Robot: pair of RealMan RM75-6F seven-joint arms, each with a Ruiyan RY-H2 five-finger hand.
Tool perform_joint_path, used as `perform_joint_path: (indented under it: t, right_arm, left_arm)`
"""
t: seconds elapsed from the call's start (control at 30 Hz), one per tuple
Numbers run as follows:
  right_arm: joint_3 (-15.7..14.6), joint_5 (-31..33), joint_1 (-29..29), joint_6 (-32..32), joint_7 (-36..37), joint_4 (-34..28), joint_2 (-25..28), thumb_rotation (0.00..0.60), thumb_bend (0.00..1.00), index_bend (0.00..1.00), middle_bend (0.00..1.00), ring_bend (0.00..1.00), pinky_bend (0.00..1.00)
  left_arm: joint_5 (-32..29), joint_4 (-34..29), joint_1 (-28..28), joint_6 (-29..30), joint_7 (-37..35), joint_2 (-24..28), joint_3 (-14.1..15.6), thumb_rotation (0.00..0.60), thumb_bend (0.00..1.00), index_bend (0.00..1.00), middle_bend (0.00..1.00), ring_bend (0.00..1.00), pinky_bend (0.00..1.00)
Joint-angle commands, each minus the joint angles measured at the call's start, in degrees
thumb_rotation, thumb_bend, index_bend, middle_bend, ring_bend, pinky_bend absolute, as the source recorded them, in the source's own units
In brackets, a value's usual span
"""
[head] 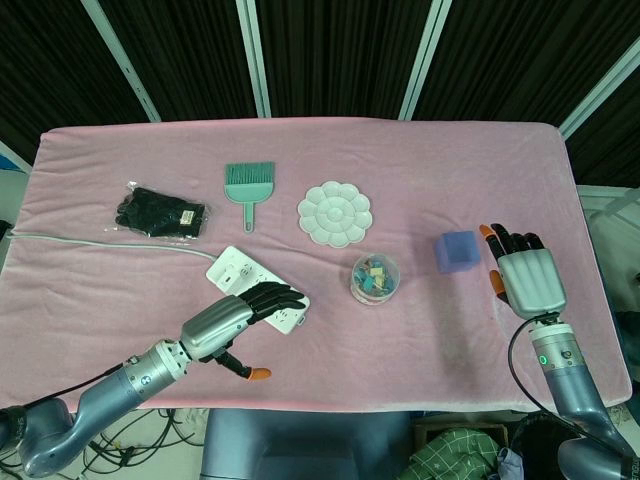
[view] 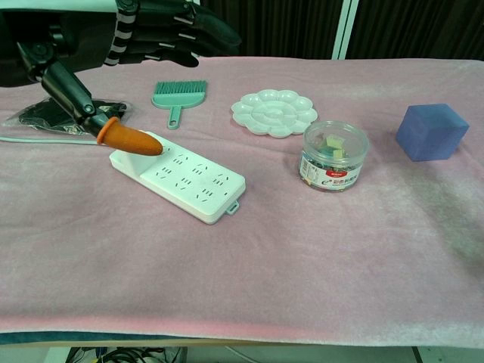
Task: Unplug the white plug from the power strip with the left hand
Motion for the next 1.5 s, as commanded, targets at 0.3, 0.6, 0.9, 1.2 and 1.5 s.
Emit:
perform_joint_path:
  t: [0.3,0.6,0.9,1.2,1.5]
  right_arm:
    - [-0.72,-0.79,-0.15,0.82,0.61,-2.01,0.74,0.6,0.39,0.16,0.16,0.29,0.27]
    - [-1.43,-1.06,-0.15,1.15,0.72,-1.86,0.12,0.6,0.39,0.16,0.16,0.26,0.22]
    - [-1.89,-1.86,-0.22,1.23,1.89,-1.94,0.52,0.6,0.36,0.16,0.13,0.25,0.21]
    - [-3.53,-4.67,-0.89,1.8,2.83,-2.83,1.12,0.6,0.36,0.16,0.13,0.25,0.21]
    - [-7.33,-8.25,-2.85,1.57,4.92,-4.77,1.08,0.6,0.36,0.15,0.13,0.25,0.21]
  left_arm:
    - [-0.61,-0.31,-0.09,0.55,5.0,-0.35,0.63,0.6,0.17,0.16,0.09,0.0,0.0]
    - [-2.27,-0.16,0.37,0.65,9.43,0.06,1.22,0.6,0.17,0.15,0.09,0.0,0.0]
    - [-2.77,0.39,0.91,1.28,13.46,-0.51,1.86,0.6,0.17,0.15,0.07,0.0,0.0]
    - [-3.41,0.54,2.11,2.19,17.44,0.59,3.0,0.6,0.17,0.14,0.07,0.0,0.0]
    - [-1.64,5.61,4.61,7.4,27.82,2.47,3.08,0.6,0.17,0.14,0.08,0.0,0.0]
